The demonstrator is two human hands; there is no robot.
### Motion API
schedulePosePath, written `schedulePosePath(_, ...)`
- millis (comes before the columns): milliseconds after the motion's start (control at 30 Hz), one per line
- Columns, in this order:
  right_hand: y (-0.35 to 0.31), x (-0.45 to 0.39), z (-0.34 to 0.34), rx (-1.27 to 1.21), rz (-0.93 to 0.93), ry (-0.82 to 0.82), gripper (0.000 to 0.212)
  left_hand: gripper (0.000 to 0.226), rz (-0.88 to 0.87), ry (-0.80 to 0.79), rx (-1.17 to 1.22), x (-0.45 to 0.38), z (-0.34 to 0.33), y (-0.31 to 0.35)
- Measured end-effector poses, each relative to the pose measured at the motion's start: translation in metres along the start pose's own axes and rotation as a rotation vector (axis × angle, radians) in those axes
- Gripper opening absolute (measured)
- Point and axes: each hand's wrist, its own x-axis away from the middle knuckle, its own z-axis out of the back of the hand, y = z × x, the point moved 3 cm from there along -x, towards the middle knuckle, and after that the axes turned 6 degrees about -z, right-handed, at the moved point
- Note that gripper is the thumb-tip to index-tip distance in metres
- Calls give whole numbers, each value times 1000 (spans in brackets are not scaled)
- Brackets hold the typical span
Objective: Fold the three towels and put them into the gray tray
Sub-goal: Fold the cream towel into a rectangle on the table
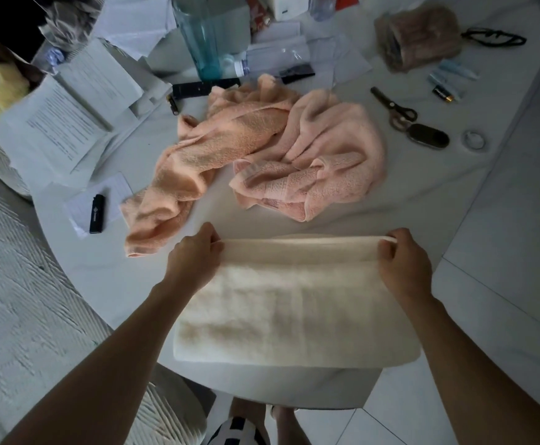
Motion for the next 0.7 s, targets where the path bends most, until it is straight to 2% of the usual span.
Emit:
schedulePosePath(100,0,1,-4,-90,-94,29,17,16,66,142,66,6,-6,2)
schedulePosePath(200,3,-1,-3,-152,-88,-2,20,17,178,226,149,11,-7,-3)
schedulePosePath(233,6,1,1,-197,-80,-21,23,16,155,272,163,15,-4,-6)
schedulePosePath(333,26,16,16,-304,-103,-64,34,28,-120,393,81,34,6,-16)
schedulePosePath(400,43,28,21,-283,-114,-163,34,36,-216,281,32,46,7,-22)
schedulePosePath(467,52,37,25,-255,-110,-235,25,34,-209,104,36,54,6,-21)
schedulePosePath(567,54,45,40,-301,-73,-203,5,25,-287,43,112,64,18,-15)
schedulePosePath(600,51,48,47,-348,-61,-192,6,23,-298,20,155,66,24,-15)
schedulePosePath(667,45,50,63,-440,-66,-191,3,23,-210,-61,292,68,35,-21)
schedulePosePath(700,40,48,68,-480,-65,-187,8,21,-150,-58,383,66,39,-25)
